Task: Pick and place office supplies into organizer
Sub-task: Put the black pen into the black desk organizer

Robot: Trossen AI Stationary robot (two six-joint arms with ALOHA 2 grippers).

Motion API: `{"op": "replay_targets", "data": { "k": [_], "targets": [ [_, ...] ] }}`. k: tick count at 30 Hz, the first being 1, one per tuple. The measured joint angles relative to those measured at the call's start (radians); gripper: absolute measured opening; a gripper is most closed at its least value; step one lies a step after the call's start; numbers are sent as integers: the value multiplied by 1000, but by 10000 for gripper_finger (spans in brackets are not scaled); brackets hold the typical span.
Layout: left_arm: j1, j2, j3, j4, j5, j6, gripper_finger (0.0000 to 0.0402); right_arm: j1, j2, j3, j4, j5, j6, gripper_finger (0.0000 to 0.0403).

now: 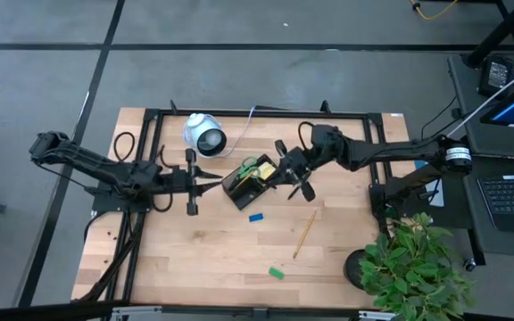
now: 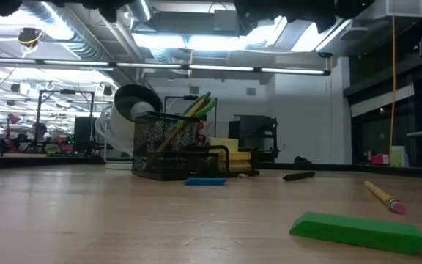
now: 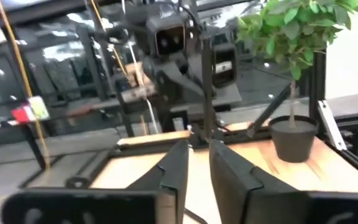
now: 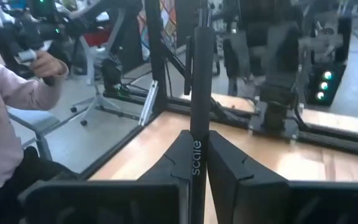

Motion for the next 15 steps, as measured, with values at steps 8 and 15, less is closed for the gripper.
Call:
{"op": "replay_targets", "data": {
  "k": [8,15],
  "targets": [
    [79,162,103,44,252,12,113,42,18,-2,75,-119,-5,29],
    [117,305,231,56,381,29,118,48,28,0,95,-209,-31,29]
  ]
}}
